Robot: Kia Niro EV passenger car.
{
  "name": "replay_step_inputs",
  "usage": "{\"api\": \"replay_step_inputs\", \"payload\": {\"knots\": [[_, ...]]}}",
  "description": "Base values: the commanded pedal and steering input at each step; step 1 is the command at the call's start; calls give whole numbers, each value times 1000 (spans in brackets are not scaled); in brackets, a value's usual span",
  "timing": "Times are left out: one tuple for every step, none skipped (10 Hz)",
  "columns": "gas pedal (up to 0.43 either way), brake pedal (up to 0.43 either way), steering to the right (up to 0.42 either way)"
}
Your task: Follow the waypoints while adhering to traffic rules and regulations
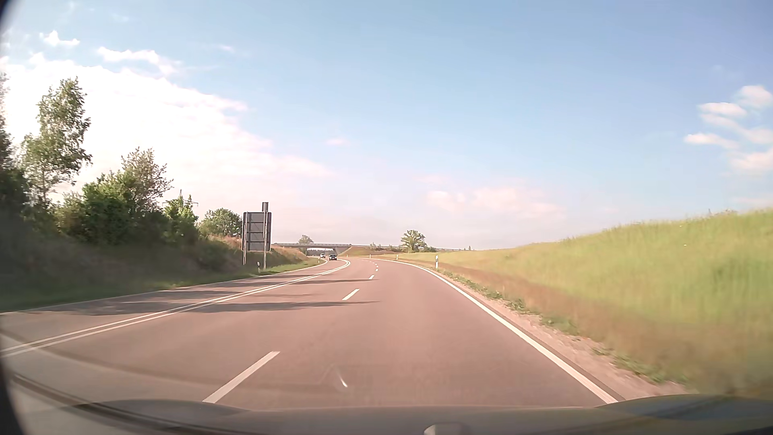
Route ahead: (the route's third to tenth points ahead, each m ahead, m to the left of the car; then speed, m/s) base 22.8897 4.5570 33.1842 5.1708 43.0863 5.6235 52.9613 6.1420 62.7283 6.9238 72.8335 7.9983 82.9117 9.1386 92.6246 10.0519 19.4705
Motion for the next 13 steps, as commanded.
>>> {"api": "replay_step_inputs", "payload": {"knots": [[260, 0, -6], [260, 0, -6], [260, 0, -6], [268, 0, -6], [268, 0, -7], [260, 0, -7], [260, 0, -7], [260, 0, -7], [260, 0, -7], [260, 0, -7], [260, 0, -7], [260, 0, -7], [260, 0, -7]]}}
